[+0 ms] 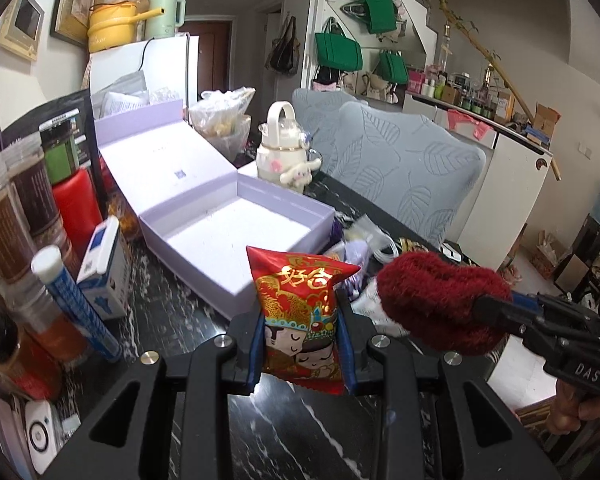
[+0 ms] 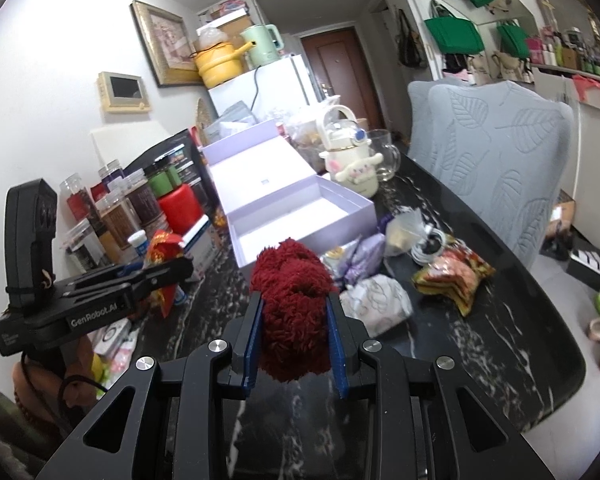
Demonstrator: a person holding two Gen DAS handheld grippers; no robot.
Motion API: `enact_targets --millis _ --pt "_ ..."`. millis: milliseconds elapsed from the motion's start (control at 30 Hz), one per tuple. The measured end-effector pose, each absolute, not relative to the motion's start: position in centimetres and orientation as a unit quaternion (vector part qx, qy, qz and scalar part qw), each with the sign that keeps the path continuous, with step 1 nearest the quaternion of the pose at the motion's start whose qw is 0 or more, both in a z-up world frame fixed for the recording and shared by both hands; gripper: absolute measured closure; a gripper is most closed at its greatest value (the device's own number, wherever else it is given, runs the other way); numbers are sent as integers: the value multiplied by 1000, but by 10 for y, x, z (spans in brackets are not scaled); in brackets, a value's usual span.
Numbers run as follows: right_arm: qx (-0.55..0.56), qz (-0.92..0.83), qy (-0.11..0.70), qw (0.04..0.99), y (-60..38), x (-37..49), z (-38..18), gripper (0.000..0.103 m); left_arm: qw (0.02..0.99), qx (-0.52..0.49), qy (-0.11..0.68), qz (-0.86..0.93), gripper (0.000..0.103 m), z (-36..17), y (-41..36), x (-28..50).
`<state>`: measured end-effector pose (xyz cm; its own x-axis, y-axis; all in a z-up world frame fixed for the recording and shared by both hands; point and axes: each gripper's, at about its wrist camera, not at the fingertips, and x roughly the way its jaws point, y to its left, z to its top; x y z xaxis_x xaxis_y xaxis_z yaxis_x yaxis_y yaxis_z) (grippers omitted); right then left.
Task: Organize soft objects
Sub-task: 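Lift the red fuzzy plush with the right tool while the left tool lifts the red packet, then carry both items into the lavender box and open both tools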
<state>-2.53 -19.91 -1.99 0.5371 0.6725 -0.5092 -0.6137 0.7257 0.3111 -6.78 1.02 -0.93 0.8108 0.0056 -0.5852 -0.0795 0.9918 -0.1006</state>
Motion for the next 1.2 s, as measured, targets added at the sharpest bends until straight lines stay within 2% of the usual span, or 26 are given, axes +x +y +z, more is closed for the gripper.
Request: enact_targets --millis 1200 --pt "-3 430 240 870 -98 86 48 74 964 -66 250 69 73 47 90 46"
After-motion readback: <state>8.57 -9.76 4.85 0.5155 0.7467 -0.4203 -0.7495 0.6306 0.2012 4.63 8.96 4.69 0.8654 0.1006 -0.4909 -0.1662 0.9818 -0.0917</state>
